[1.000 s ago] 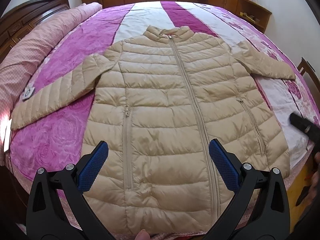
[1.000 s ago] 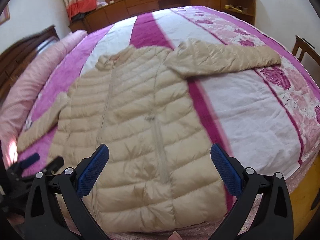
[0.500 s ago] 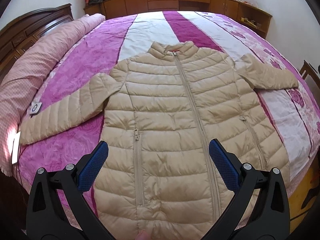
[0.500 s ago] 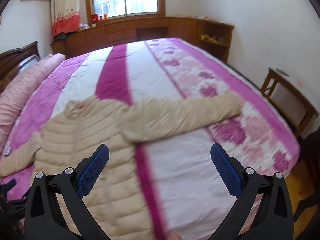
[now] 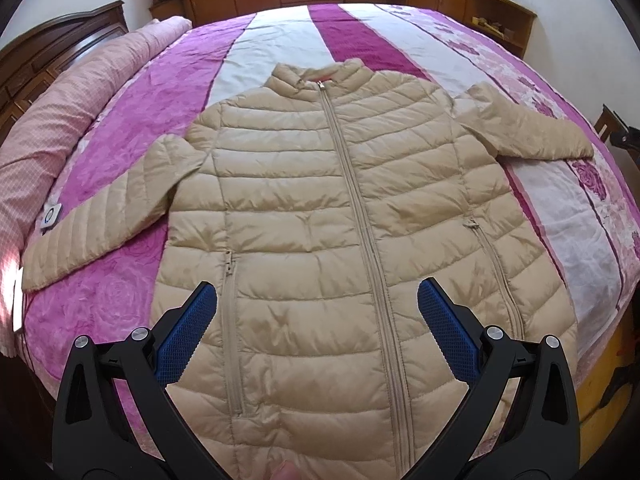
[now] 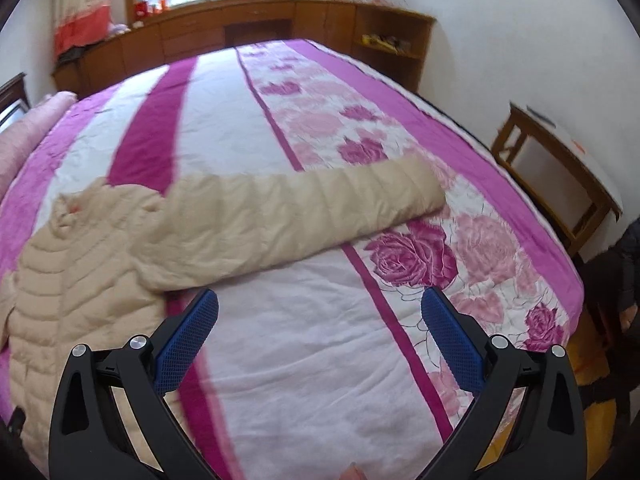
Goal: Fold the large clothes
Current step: 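Move the right gripper over the jacket sleeve toward its cuff, then close the right gripper on the sleeve cuff and lift it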
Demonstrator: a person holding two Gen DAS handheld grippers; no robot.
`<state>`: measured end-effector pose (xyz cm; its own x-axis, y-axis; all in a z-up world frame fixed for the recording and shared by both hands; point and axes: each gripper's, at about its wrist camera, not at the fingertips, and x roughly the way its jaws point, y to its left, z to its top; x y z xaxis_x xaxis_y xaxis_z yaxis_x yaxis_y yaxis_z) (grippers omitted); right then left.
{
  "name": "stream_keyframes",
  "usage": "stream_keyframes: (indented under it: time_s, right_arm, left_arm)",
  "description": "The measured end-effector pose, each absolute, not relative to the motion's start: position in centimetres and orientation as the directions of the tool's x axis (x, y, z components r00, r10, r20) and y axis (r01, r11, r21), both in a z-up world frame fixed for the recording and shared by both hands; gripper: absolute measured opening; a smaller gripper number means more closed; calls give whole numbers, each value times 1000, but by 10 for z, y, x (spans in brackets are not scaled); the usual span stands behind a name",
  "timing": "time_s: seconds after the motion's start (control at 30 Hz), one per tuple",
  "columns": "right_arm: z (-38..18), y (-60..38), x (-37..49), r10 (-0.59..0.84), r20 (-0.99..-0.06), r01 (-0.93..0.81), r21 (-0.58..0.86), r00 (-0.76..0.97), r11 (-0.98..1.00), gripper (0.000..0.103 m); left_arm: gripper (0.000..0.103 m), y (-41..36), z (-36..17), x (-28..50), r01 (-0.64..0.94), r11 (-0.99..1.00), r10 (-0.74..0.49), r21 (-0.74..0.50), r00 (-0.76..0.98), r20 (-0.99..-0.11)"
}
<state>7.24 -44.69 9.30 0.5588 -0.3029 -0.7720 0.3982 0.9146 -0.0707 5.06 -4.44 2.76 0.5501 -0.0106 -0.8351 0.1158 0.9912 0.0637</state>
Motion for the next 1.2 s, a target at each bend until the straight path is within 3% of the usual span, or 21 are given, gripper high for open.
stream_keyframes:
  time_s: [0.27,0.5,0.7,0.93,0.97,1.07,1.2]
  right_arm:
    - [57,-509,114,-289,-796,484,6,532,875,98]
    - [14,-548,160,-192,-822,501,126,535,856,98]
    - [-8,-560,189,-205,-834,510,104,512,854,98]
    - [-35,-580,206,-175,-858,557,147,482,817,90]
    - [-37,-580,205,-177,-858,560,147,482,815,87]
    - [-34,-579,200,-181,-852,557,147,491,817,65]
    - [-23,-576,194,-106,-844,509,213,526,834,18]
  left_arm:
    - [100,-54,12,79,104,990,29,97,518,-855]
    - [100,-64,-15,105,94,989,55,111,460,-886]
    - [100,-75,-41,116,98,987,79,131,414,-907]
    - [100,-79,-57,115,109,983,92,148,407,-909]
    - [100,-79,-59,115,112,983,89,146,407,-909]
    - [100,-79,-63,115,116,983,83,142,407,-909]
    - [100,-78,-70,116,103,985,82,135,408,-909]
